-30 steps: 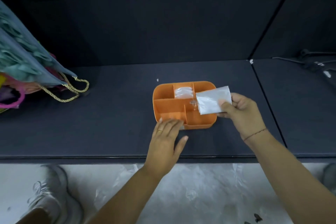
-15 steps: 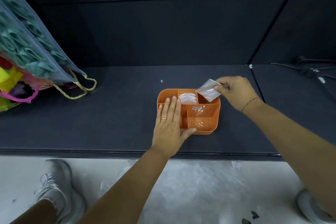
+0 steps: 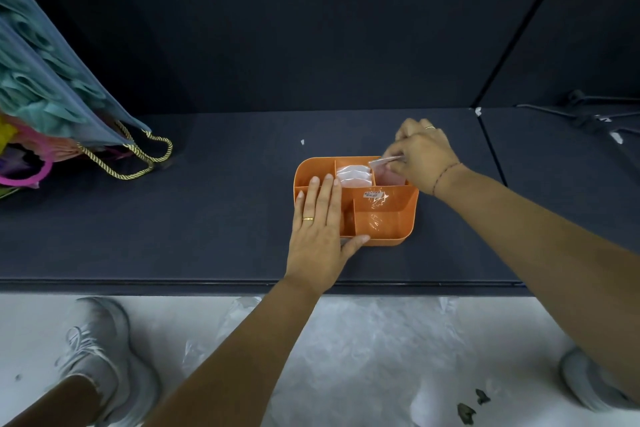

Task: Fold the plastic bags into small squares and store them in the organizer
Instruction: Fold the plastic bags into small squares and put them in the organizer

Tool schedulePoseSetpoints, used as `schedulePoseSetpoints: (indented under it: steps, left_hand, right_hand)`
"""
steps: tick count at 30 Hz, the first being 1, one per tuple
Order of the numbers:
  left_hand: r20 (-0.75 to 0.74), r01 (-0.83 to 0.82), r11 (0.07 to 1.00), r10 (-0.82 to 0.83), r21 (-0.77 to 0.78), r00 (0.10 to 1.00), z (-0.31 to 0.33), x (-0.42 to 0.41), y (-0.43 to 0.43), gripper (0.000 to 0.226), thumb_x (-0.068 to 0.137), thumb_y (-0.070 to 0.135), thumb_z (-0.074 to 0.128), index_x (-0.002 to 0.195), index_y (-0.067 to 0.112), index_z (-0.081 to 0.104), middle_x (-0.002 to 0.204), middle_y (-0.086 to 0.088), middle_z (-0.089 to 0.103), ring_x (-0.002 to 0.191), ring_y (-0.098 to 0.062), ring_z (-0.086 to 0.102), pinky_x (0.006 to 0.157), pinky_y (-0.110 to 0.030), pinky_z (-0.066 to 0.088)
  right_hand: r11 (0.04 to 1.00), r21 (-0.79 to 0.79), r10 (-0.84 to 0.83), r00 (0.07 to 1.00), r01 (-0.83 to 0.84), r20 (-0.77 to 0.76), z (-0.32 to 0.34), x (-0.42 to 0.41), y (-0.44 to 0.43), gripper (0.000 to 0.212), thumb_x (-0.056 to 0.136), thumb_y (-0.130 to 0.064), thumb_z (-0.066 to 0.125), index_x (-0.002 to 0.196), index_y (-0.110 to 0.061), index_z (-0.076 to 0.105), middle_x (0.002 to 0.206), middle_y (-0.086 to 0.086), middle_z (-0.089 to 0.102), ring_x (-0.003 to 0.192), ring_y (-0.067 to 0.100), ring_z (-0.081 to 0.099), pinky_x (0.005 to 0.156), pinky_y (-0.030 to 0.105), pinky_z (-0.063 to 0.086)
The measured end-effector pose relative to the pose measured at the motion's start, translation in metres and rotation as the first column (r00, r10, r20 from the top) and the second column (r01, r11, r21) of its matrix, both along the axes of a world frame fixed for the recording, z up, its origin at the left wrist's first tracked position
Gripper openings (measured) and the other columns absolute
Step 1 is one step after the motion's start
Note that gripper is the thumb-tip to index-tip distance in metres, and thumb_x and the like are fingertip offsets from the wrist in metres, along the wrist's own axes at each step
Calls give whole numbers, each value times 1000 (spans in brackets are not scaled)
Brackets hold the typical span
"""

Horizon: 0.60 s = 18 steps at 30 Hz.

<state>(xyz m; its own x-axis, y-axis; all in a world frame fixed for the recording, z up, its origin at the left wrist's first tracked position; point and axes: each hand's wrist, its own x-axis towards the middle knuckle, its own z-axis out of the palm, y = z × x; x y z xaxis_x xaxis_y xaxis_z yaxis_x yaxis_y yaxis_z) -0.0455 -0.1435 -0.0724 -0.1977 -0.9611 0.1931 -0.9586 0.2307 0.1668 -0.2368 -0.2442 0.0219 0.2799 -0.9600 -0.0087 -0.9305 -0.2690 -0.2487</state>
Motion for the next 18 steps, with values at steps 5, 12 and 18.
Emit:
schedulePoseSetpoints:
  steps: [5,12,18]
  left_hand:
    - [3,-20,1000,20,-2,1000,0,-2,1,93,90,76,22,155,11,18,160,-9,27,150,-27,14,118,-46,6]
    - [14,-19,1000,19,-11,1000,1,-3,0,92,91,75,22,155,10,19,160,-9,27,149,-29,17,118,-46,9]
    - [26,-19,1000,19,-19,999,1,-3,0,92,91,75,21,155,9,19,160,-10,27,150,-29,16,119,-46,10]
  right_hand:
    - [999,28,-36,999,36,-13,-14,-5,7,19,92,-30,63,108,-26,73,132,-3,46,125,19,36,108,36,26]
    - [997,-11,-70,979,73,192,-5,-11,14,9,84,-27,73,89,-26,66,124,-5,51,123,16,43,108,33,27]
    - [1000,8,-20,995,19,98,0,-14,9,5,86,-24,70,90,-22,72,121,-3,53,118,17,44,107,35,29]
